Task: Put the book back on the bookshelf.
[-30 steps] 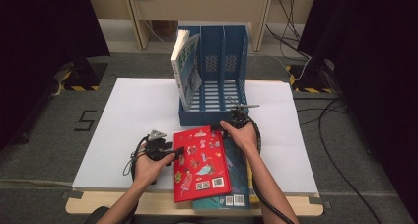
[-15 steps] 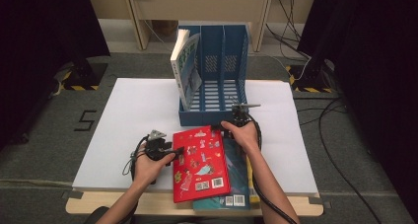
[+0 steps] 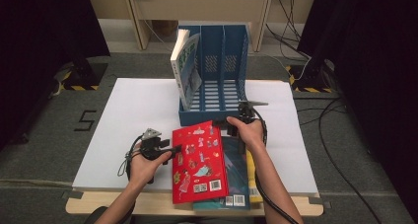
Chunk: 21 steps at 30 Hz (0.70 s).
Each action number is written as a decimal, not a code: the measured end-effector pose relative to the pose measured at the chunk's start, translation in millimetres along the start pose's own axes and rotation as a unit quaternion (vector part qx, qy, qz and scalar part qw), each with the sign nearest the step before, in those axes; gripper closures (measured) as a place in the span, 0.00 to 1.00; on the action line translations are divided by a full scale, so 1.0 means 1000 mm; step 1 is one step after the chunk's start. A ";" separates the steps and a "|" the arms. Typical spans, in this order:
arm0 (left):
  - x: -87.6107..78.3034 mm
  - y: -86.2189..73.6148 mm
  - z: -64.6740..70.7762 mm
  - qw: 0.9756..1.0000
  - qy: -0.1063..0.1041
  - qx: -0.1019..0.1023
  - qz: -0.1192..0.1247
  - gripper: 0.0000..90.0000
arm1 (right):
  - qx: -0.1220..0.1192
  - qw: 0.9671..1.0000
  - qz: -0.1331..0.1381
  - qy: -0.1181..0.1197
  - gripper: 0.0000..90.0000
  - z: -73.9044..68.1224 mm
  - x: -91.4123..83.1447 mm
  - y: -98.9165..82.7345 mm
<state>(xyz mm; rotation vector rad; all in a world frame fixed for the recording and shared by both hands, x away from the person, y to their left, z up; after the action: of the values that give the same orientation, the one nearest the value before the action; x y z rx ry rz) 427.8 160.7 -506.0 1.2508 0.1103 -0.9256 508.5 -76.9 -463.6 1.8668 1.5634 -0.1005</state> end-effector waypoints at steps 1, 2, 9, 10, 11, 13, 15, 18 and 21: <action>-0.004 0.004 -0.002 1.000 0.000 -0.004 0.010 0.42 | -0.002 1.000 0.003 0.018 0.88 -0.007 -0.004 0.001; -0.004 0.004 -0.002 1.000 0.000 -0.004 0.010 0.42 | -0.002 1.000 0.003 0.018 0.88 -0.007 -0.004 0.001; -0.019 0.017 -0.008 0.999 0.004 -0.014 0.048 0.42 | -0.022 0.998 0.018 0.054 0.90 -0.035 -0.020 0.003; -0.021 0.018 -0.009 0.998 0.006 -0.015 0.052 0.42 | -0.022 0.998 0.018 0.054 0.90 -0.035 -0.020 0.003; -0.022 0.020 -0.011 0.998 0.006 -0.015 0.057 0.42 | -0.026 0.998 0.022 0.056 0.90 -0.038 -0.021 0.004; -0.025 0.022 -0.013 0.998 0.009 -0.017 0.062 0.42 | -0.038 0.997 0.030 0.056 0.90 -0.044 -0.026 0.005; -0.027 0.024 -0.015 0.997 0.012 -0.019 0.070 0.42 | -0.055 0.996 0.043 0.055 0.90 -0.053 -0.033 0.007; -0.028 0.024 -0.016 0.997 0.014 -0.019 0.073 0.41 | -0.065 0.995 0.052 0.054 0.90 -0.058 -0.038 0.009; -0.028 0.024 -0.016 0.997 0.016 -0.018 0.074 0.41 | -0.083 0.993 0.070 0.052 0.90 -0.066 -0.047 0.011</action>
<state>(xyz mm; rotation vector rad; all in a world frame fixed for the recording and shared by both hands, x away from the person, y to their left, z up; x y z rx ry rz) 431.6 189.8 -477.8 1.2239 0.0586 -0.7729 482.0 -80.9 -386.9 1.8680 1.4575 0.1866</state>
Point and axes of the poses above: each handheld gripper's, and its own axes: x roughly forward along the jaws, y roughly out of its top, z roughly to its right, the point moved 6 cm from there along x, roughly forward along the jaws, and after that the axes turned 4 degrees about -x, right-handed, at the moved point
